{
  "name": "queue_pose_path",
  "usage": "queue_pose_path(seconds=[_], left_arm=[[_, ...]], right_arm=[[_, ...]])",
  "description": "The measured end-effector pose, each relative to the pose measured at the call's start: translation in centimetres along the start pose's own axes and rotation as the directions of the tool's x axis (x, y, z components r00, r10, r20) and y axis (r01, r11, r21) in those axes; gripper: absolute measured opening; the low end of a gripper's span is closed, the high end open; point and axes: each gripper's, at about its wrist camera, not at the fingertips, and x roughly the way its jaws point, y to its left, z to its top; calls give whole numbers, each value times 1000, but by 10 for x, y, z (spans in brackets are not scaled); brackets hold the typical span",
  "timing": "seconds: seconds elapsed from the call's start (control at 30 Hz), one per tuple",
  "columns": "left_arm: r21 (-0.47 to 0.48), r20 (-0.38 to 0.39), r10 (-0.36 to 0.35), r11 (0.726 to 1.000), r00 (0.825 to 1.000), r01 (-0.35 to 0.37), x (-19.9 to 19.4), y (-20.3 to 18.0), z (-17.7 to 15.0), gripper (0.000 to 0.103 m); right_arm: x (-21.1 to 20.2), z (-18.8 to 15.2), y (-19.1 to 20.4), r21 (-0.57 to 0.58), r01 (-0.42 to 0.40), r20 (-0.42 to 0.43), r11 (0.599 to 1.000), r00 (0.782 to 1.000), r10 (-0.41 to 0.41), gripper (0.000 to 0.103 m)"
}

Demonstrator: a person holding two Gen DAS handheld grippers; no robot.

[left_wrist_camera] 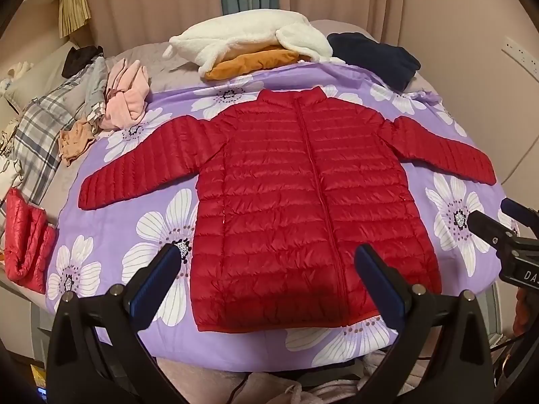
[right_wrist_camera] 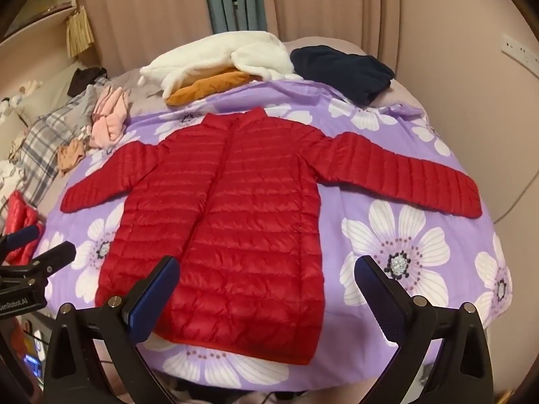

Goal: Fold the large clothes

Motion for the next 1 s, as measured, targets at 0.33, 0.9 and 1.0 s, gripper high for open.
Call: queue_pose_path(seconds=[0.33, 0.9, 1.0], left_arm=[[16, 9, 14, 1000, 1000, -14, -4, 1, 2, 103], [-3, 4, -1, 1000, 1000, 1, 2, 1, 3, 103], [-5, -4, -5, 1000, 1000, 5, 2, 1, 3, 103]], right_arm=[[2, 0, -1, -6, -3, 4, 1000, 1000, 3, 102], [1, 0, 1, -16, 5, -15, 1000, 1000, -5, 102], [1, -1, 1, -17, 8, -24, 1000, 1000, -8, 102]])
